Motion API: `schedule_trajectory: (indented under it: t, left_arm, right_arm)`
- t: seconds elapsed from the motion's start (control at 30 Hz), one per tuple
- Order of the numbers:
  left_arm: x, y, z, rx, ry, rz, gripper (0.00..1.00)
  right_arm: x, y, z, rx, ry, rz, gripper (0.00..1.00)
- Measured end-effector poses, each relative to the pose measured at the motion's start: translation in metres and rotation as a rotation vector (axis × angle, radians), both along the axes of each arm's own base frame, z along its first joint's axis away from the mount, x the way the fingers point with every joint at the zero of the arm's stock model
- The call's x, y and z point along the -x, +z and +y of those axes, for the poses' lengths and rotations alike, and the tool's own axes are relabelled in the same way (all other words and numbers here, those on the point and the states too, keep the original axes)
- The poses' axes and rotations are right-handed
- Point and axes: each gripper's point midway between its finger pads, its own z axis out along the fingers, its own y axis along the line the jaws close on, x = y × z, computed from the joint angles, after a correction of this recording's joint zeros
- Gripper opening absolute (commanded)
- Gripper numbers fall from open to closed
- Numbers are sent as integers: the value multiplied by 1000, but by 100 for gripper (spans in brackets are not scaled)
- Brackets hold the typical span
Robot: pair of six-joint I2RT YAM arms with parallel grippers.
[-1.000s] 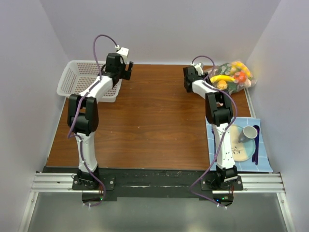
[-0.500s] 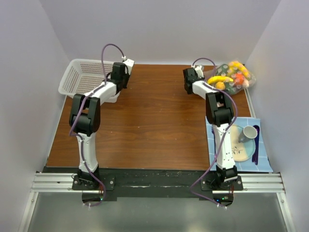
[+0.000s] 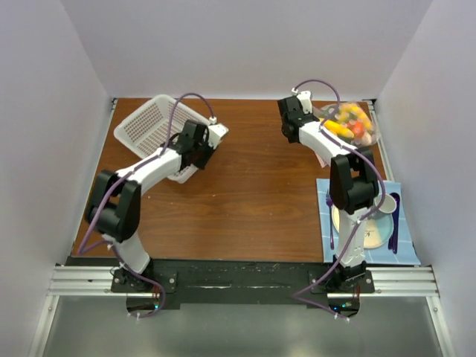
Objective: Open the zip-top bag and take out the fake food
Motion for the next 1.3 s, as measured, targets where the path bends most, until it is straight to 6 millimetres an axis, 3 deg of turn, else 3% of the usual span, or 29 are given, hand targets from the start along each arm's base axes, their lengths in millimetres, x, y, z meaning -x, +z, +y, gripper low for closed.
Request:
schedule_trajectory:
  t: [0.13, 0.27, 0.5, 0.6, 0.63, 0.7, 0.73, 0.83, 0.93, 1.0, 1.1, 1.17, 1.23, 1.3]
  left_arm:
    - [64, 15, -10, 8, -152, 62, 32]
    - [122, 30, -32, 24, -350, 99, 37]
    - [219, 27, -74, 37, -691, 214, 45]
    - [249, 14, -73, 16, -769, 304, 55]
    - [257, 11, -72, 3, -788, 331, 68]
    - [266, 9, -71, -16, -822, 361, 82]
    - [269, 10, -70, -23, -831, 371, 84]
    - [255, 32, -77, -42, -814, 303, 100]
    - [210, 76, -84, -28, -716, 111, 100]
    - [171, 118, -74, 22, -590, -41, 100]
    - [110, 182, -24, 70, -302, -277, 100]
    - [79, 217, 29, 79, -88, -396, 98]
    - [58, 232, 84, 64, 100, -463, 92]
    - [47, 222, 132, 28, 237, -470, 87]
  right_arm:
    - [17, 25, 22, -60, 55, -32, 0]
    - [33, 43, 37, -110, 91, -47, 0]
    - [66, 70, 31, -186, 94, -72, 0]
    - [75, 86, 30, -221, 105, -99, 0]
    - [78, 92, 31, -234, 110, -111, 0]
    - [83, 106, 32, -266, 121, -137, 0]
    - [86, 111, 32, -278, 125, -148, 0]
    - [91, 123, 32, -301, 137, -168, 0]
    - [94, 124, 32, -305, 140, -163, 0]
    - [94, 121, 33, -308, 144, -153, 0]
    - [95, 120, 36, -321, 152, -146, 0]
    - [95, 120, 37, -327, 157, -145, 0]
    - [94, 122, 40, -339, 166, -147, 0]
    - [93, 126, 42, -350, 174, -153, 0]
